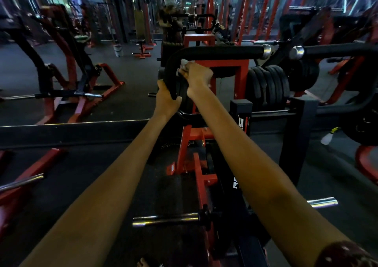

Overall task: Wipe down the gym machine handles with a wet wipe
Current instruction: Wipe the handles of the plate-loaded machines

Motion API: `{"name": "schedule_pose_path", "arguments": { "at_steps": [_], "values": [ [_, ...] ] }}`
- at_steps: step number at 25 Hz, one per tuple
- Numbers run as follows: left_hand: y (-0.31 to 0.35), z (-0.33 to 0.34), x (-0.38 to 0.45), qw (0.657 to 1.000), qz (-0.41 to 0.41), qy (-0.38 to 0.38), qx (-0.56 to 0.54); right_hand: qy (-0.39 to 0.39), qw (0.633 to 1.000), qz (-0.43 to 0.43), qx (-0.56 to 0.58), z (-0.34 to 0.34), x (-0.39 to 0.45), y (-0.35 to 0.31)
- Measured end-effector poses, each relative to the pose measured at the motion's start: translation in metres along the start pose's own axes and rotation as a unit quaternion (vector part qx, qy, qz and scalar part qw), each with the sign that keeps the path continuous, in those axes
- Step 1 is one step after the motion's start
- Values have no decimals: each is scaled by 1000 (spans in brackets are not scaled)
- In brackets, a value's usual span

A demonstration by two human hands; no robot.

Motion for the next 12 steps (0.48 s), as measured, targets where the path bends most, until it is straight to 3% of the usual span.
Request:
{"name": "schedule_pose_path", "arguments": {
  "at_steps": [5,7,9,11,12],
  "values": [
    [-2,-1,0,1000,1,4,18,-90,958,-180,-203,-5,-3,-23],
    [-1,-1,0,1000,6,15,19,-6,929,-289,-232,-37,-7,-51],
    [0,-1,0,1000,7,29,8,132,884,-378,-243,-76,-10,-83],
    [1,-1,0,999,3,39,6,240,836,-410,-275,-106,-5,-105],
    [2,0,1,999,0,42,11,256,819,-404,-317,-112,3,-110]
  ]
}}
Point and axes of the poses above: each hand's wrist, its own x-axis towards the middle knuckle, its own z-axis out of the palm, y = z × x, the point moved 6 cm from there along x, towards the middle knuckle, and after that the axes turned 4 degrees about z, right-handed, at the moved point
